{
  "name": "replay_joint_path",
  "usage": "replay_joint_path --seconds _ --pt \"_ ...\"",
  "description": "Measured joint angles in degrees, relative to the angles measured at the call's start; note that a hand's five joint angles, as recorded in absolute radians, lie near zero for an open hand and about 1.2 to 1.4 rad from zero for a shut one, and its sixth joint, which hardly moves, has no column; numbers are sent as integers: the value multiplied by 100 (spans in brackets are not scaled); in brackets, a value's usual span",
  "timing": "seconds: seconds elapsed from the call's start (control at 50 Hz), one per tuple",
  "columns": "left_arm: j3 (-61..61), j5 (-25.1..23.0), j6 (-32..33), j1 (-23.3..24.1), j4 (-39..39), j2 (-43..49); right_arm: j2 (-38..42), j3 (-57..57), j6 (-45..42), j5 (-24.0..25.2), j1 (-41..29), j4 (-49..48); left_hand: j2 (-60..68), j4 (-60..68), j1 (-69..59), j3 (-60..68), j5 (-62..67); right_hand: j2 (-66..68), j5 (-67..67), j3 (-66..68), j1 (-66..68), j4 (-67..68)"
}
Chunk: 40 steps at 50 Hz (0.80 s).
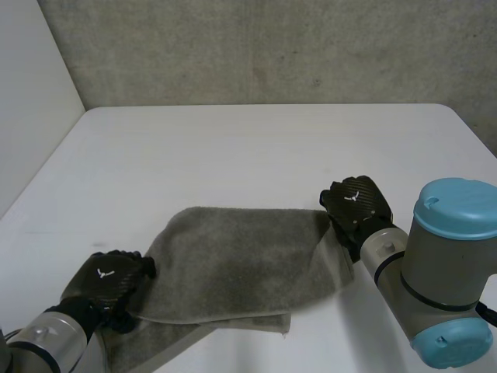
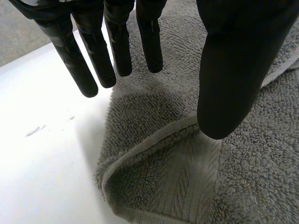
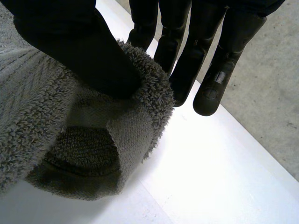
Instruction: Fold the towel.
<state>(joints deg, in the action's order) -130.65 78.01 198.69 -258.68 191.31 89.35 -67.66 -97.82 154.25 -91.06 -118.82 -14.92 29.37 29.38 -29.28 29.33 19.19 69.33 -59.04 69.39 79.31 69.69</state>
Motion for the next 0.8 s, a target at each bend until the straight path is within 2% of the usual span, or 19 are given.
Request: replay_joint_path --seconds 0.24,0.32,0.38,0.4,0.46,0.56,0.68,0.76,0.8 --pt "187 18 7 -8 59 592 13 12 -7 6 45 -1 318 304 -336 304 294 0 0 0 -5 0" --pt "268 21 40 -8 110 693 16 33 -9 9 100 1 1420 1372 -1397 1419 1389 0 0 0 2 0" --pt "330 22 85 -8 191 708 16 47 -9 10 121 1 1837 1804 -1811 1801 1797 0 0 0 9 0" --pt "366 22 109 -8 244 704 17 58 -10 10 133 1 2559 2562 -2612 2558 2537 0 0 0 11 0" --pt "471 20 159 -5 398 693 18 86 -11 10 153 0 3580 3538 -3507 3569 3510 0 0 0 13 0" --pt "728 11 208 29 693 701 43 206 -13 20 197 3 3959 3952 -3752 3953 3854 0 0 0 14 0" --pt "1561 30 211 201 1012 978 186 671 -11 47 287 -31 4028 4017 -3799 4025 3928 0 0 18 26 1" --pt "3075 208 132 506 1153 1283 303 1540 100 54 487 -379 4034 4032 -3807 4030 3937 0 0 23 36 3" --pt "3361 260 104 558 1189 1316 306 1665 140 54 523 -493 4034 4032 -3822 4030 3937 0 0 23 36 3"
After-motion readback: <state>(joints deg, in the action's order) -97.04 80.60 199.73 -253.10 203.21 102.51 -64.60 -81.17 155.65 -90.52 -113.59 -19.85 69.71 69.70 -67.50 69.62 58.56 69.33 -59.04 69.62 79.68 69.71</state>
